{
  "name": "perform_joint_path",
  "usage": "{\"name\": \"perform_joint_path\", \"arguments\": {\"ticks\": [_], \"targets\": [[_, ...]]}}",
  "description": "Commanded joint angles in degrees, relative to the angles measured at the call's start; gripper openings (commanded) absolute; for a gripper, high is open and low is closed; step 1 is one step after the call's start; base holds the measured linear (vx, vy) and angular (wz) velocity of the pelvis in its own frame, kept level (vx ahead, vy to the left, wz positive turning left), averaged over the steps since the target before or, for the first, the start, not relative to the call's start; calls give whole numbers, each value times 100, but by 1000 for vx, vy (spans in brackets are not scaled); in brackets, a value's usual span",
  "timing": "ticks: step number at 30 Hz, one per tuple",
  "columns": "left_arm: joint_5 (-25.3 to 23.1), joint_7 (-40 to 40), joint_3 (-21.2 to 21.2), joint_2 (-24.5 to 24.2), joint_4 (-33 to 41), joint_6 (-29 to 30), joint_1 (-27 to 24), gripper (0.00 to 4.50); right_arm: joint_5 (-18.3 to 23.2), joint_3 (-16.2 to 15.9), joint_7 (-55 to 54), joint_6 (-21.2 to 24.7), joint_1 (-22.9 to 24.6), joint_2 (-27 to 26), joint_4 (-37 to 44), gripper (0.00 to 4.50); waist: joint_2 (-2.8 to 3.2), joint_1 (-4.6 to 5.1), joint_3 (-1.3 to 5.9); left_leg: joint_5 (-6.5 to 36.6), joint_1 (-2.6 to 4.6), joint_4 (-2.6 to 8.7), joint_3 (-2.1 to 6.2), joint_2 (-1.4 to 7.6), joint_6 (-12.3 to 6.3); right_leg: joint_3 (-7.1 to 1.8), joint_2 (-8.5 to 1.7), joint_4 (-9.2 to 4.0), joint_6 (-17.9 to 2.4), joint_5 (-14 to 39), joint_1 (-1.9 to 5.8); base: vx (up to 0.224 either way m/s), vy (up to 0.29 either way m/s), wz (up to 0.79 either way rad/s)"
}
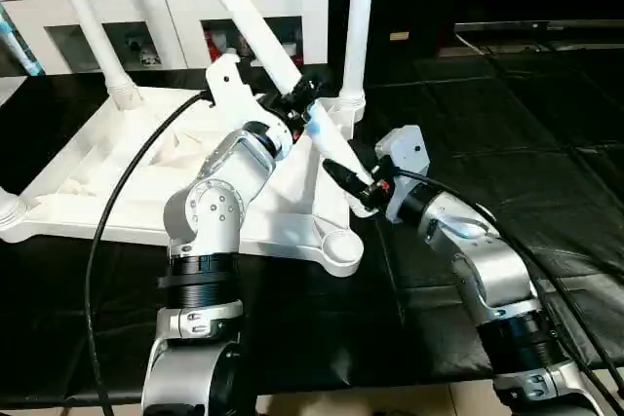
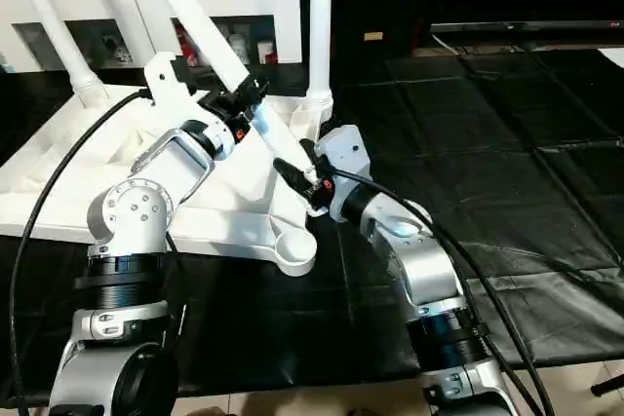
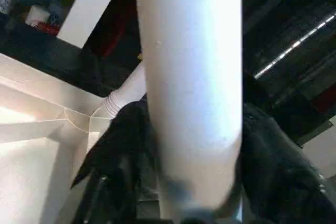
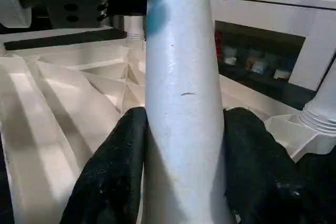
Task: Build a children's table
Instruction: Pick table leg
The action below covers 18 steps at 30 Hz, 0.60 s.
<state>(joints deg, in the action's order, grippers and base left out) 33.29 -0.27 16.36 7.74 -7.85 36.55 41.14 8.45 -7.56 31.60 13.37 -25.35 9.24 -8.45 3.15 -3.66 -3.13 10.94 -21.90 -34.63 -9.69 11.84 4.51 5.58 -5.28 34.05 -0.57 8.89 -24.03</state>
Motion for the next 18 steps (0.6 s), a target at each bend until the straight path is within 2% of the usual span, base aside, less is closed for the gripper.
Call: {"name": "perform_joint_path", "arguments": {"ticks": [1,6,7,8,9,10,16,17,18], "targets": [[89,168,-11,476,-37,2,130,237,-26,-41,-42,-187,-76,-32,45,184,-96,-19,456,529,9,313,-19,26,-512,-204,-207,-394,-935,1310,397,0,0,0],[170,287,59,500,-67,-73,122,203,-189,-111,-123,-351,-98,-39,-18,184,-95,-19,459,506,9,308,-21,26,-520,-204,-210,-388,-974,1266,399,0,0,0],[158,296,57,475,-81,-107,129,203,-154,-120,-73,-326,-95,-50,-9,184,-122,-9,461,493,6,306,-22,25,-525,-205,-200,-378,-967,1229,406,0,0,0],[138,311,62,456,-97,-154,136,194,-97,-106,-40,-288,-86,-70,0,184,-112,-16,462,483,9,305,-20,25,-539,-205,-204,-373,-973,1219,407,0,0,0],[90,320,59,393,-132,-246,158,188,99,-16,13,-156,-71,-158,14,240,-133,-10,461,486,9,306,-22,28,-572,-208,-205,-378,-972,1242,405,0,0,0],[76,313,55,368,-146,-269,169,187,157,13,24,-110,-71,-185,15,254,-129,-6,455,492,3,308,-23,23,-586,-209,-204,-381,-971,1260,404,0,0,0],[-80,261,-14,24,-182,-488,247,182,391,-18,300,-107,-33,-169,156,296,-112,-6,467,473,12,304,-12,36,-591,-212,-204,-370,-917,1153,407,0,0,0],[-119,207,-42,-89,-210,-522,260,181,446,-41,396,-37,1,-136,241,315,-112,-6,467,473,12,304,-12,36,-591,-212,-204,-370,-917,1153,407,0,0,0],[-174,134,-91,-215,-243,-559,271,181,480,-50,445,49,37,-112,329,315,-102,-9,464,492,19,305,-12,33,-594,-211,-206,-373,-931,1148,406,0,0,0]]}}
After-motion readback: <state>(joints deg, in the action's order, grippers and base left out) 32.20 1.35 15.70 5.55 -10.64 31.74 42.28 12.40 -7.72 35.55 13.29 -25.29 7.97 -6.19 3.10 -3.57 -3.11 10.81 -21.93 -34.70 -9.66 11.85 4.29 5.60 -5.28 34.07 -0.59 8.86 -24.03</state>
